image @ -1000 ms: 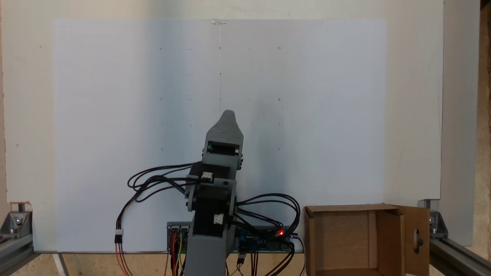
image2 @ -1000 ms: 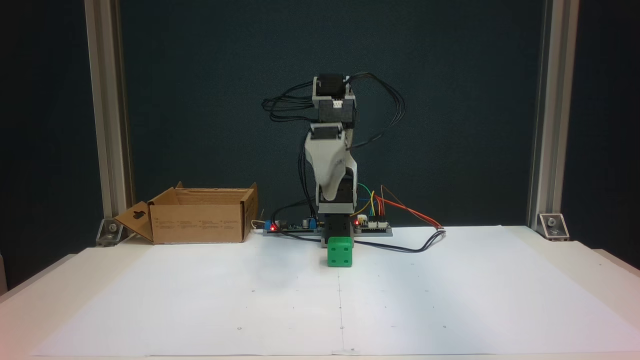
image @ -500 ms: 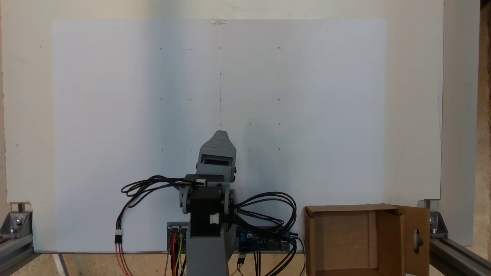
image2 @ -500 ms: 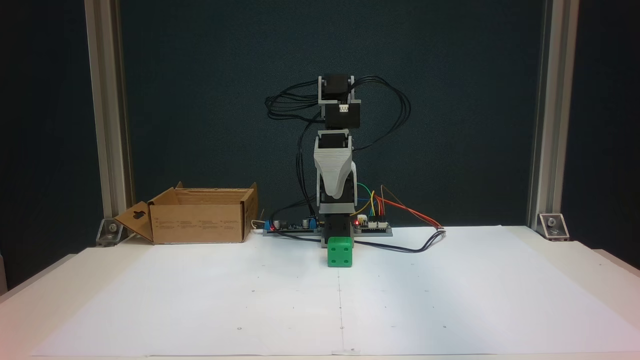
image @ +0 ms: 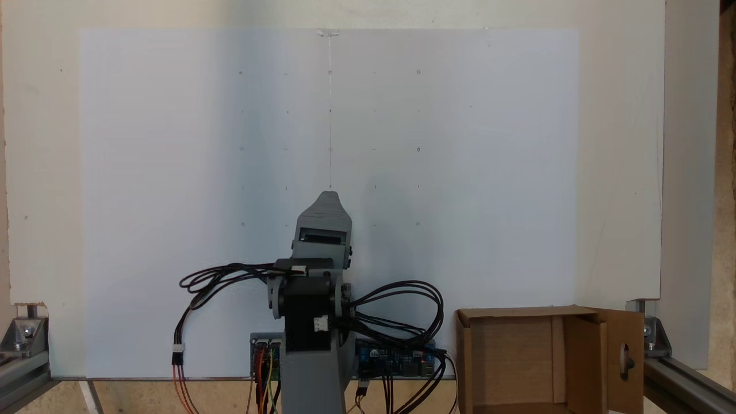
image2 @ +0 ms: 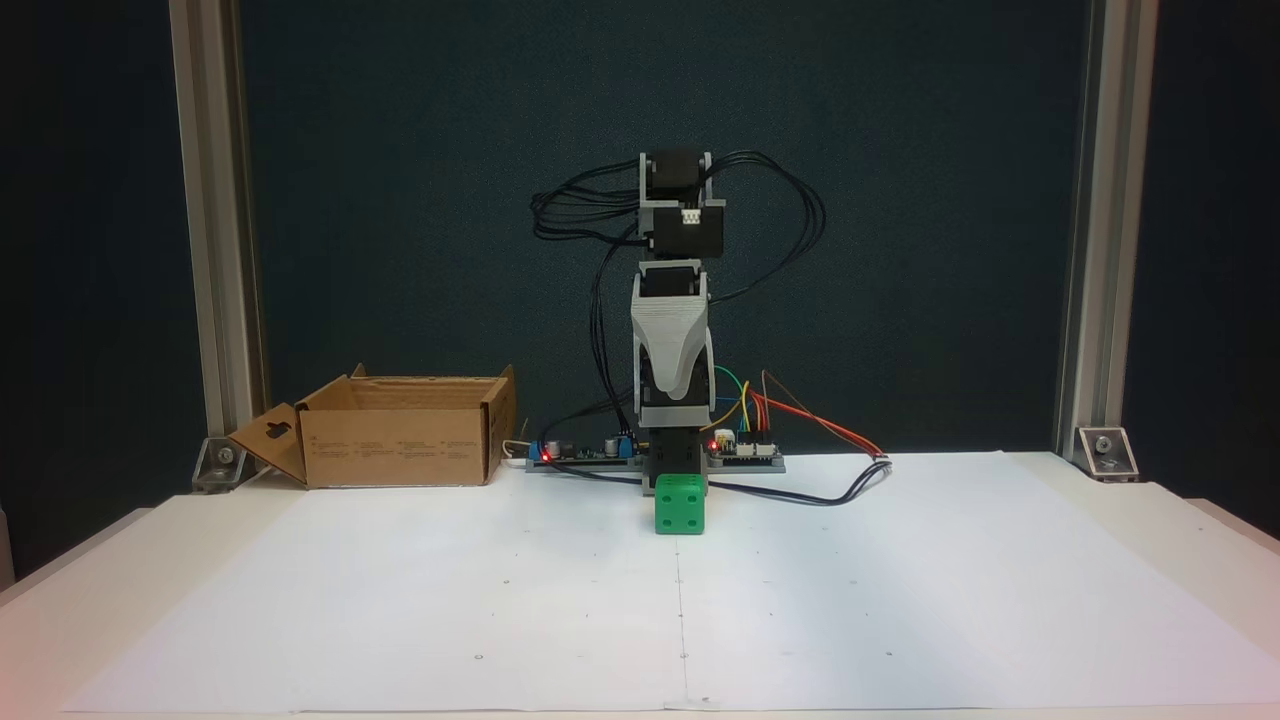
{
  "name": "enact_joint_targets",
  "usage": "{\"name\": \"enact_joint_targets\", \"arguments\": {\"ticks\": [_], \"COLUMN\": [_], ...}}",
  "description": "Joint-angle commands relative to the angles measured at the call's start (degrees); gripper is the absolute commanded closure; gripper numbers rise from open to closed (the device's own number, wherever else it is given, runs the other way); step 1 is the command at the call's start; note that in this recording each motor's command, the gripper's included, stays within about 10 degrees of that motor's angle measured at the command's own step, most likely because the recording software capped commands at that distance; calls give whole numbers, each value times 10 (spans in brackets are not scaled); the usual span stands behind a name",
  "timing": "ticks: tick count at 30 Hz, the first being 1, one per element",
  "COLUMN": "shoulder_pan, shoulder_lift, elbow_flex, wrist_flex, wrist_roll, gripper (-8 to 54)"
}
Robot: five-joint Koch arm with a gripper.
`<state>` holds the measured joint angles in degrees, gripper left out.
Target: Grasp a green dice and put it in the bin.
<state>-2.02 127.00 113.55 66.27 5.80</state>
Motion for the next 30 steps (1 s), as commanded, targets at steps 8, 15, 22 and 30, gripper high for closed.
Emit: {"name": "enact_joint_targets", "arguments": {"ticks": [8,15,22,30], "shoulder_pan": [-4,-4,-4,-5], "shoulder_lift": [-55,-60,-59,-55], "elbow_flex": [80,121,155,184], "wrist_flex": [-96,-148,-156,-164], "wrist_roll": [25,47,56,65], "gripper": [-3,-3,-2,-1]}}
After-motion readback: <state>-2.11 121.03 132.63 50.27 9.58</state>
